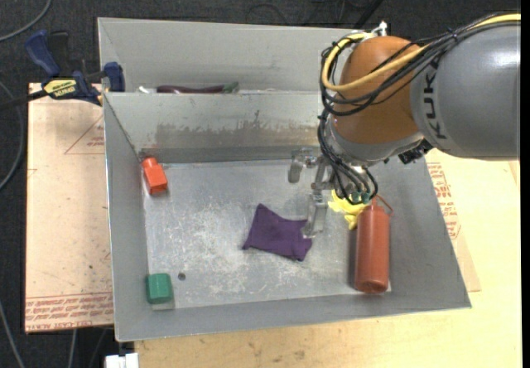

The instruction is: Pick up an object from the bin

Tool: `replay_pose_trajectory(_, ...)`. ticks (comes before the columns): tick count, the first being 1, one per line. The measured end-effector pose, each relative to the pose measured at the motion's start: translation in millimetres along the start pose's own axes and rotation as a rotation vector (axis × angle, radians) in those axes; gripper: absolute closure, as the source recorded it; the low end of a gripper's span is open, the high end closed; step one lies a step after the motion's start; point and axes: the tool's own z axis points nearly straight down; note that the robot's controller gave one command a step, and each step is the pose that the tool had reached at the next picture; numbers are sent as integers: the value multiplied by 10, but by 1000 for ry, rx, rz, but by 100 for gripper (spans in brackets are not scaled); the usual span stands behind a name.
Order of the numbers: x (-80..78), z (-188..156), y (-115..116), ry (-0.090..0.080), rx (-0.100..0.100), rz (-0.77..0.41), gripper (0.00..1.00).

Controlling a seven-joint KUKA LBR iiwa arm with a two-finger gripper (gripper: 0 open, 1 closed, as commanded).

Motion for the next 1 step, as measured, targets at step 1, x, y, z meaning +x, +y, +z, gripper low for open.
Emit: replay_pose_trajectory(1,-15,-47,0,-8,0,0,0)
